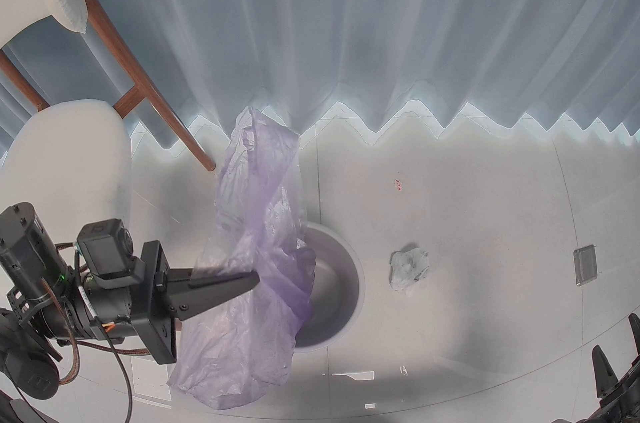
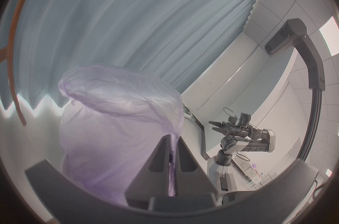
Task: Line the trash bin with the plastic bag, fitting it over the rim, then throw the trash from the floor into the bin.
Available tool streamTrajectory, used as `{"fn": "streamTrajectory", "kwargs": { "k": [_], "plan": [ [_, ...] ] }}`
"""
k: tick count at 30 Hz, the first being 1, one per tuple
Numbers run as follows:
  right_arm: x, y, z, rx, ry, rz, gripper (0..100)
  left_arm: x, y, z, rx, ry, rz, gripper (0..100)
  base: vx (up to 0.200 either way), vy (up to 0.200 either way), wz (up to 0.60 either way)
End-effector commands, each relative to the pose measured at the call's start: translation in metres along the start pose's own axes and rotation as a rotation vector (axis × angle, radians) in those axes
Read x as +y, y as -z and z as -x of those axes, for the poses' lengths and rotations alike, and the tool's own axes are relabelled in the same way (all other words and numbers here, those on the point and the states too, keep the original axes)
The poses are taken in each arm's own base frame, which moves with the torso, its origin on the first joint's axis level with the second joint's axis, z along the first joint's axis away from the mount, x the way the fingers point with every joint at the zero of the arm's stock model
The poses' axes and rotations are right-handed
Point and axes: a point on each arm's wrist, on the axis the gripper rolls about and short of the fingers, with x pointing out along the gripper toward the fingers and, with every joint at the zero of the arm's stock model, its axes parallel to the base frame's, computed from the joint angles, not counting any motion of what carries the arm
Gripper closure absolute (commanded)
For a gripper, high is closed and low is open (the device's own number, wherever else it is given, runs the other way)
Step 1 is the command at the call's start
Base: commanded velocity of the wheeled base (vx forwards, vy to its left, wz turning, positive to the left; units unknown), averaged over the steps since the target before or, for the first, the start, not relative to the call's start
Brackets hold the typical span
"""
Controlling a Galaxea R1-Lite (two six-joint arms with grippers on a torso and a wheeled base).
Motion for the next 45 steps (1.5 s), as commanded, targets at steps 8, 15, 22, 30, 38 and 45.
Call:
{"fn": "streamTrajectory", "kwargs": {
  "k": [8,15,22,30,38,45],
  "plan": [
    [0.0,0.005,0.0,0.001,0.0,0.0,0,-0.006,0.041,-0.011,0.148,0.072,-0.032,100,0.0,0.0,0.0],
    [0.0,0.005,0.0,0.001,-0.001,0.011,0,-0.016,0.043,-0.014,0.145,0.023,-0.042,100,0.0,0.0,0.0],
    [0.0,0.005,0.0,0.001,-0.003,0.002,0,-0.018,0.039,-0.024,0.117,-0.073,-0.065,100,0.0,0.0,0.0],
    [0.0,0.005,0.0,0.001,-0.003,0.002,0,-0.018,0.036,-0.022,0.093,-0.155,-0.082,100,0.0,0.0,0.0],
    [0.0,0.005,0.0,-0.001,0.002,-0.018,100,-0.02,0.027,-0.024,0.023,-0.2,-0.115,100,0.0,0.0,0.0],
    [0.0,0.005,0.0,0.001,-0.001,-0.014,100,-0.023,0.027,-0.026,0.021,-0.178,-0.117,100,0.0,0.0,0.0]
  ]
}}
